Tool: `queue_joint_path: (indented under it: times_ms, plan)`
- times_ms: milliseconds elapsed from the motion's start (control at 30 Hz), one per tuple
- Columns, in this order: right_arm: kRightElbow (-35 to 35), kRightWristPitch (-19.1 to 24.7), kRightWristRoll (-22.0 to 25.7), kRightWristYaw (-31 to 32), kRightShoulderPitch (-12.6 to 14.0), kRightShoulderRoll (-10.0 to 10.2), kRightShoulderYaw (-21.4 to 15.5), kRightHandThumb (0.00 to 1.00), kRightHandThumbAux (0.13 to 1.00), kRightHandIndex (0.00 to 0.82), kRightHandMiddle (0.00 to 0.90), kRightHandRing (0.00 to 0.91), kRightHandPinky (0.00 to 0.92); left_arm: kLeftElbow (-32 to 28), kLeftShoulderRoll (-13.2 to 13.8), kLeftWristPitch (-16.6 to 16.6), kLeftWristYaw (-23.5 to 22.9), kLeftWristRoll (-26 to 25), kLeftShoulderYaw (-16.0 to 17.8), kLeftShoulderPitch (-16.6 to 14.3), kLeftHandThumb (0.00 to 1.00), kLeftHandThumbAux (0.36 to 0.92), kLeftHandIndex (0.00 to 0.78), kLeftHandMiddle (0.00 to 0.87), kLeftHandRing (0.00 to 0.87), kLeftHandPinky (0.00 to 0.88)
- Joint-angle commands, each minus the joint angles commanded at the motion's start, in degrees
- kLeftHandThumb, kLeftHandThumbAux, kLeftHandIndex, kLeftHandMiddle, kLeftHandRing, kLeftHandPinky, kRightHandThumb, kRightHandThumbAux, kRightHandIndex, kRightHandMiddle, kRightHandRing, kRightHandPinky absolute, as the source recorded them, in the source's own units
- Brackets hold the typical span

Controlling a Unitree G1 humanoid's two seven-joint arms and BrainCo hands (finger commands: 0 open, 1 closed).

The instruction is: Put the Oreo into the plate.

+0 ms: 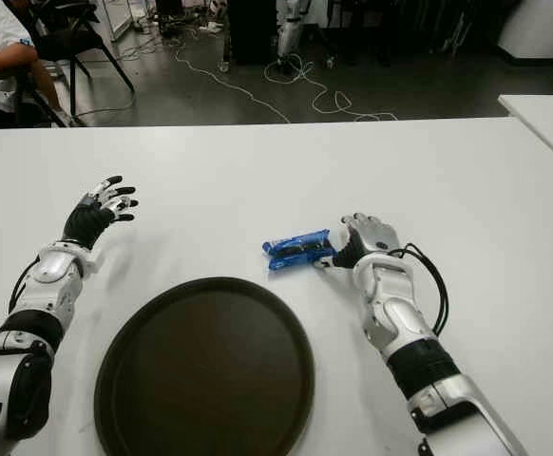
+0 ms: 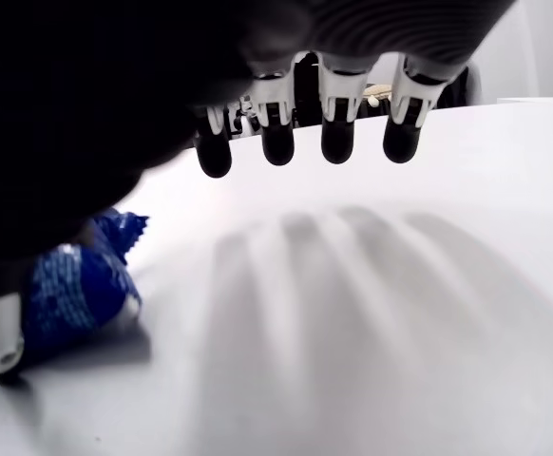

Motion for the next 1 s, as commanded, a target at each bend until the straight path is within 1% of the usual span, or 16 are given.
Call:
queue_joint_path:
  times_ms: [300,433,633,767,867,1000]
  plan:
    - [0.28,0.09,0.33,-0.88,-0.33,-0.4,0.33,0.0,0.478,0.016,0.042,0.02,0.019,-0.04,-0.16,-0.19,-0.18,-0.22,0.16,-0.02,0.2,0.632,0.106,0.224,0.254,0.317]
    - [-0.83,0.42,0.24,-0.71,-0.03,-0.62,0.49,0.0,0.483,0.011,0.035,0.013,0.011,-0.02,-0.27,-0.07,-0.04,-0.31,0.26,-0.08,0.205,0.633,0.109,0.229,0.257,0.319]
    - [-7.69,2.43,-0.87,0.56,1.79,-0.65,1.04,0.0,0.493,0.017,0.045,0.022,0.018,0.15,-0.5,0.35,-0.09,-0.64,0.52,-0.26,0.206,0.623,0.106,0.229,0.258,0.32]
    - [-8.96,2.41,-0.77,1.24,1.8,-1.35,1.42,0.0,0.49,0.021,0.047,0.028,0.019,0.27,-0.58,0.52,-0.1,-0.69,0.56,-0.35,0.208,0.624,0.102,0.226,0.256,0.324]
    - [-9.75,1.0,-0.62,1.05,2.25,-2.18,1.6,0.0,0.482,0.024,0.05,0.032,0.019,0.5,-0.66,0.84,-0.15,-0.84,0.72,-0.54,0.213,0.627,0.102,0.226,0.261,0.333]
    - [-11.36,0.86,-1.09,1.87,2.57,-2.89,1.96,0.0,0.468,0.028,0.05,0.032,0.012,0.57,-0.71,0.88,-0.19,-0.9,0.84,-0.6,0.215,0.626,0.102,0.226,0.266,0.339]
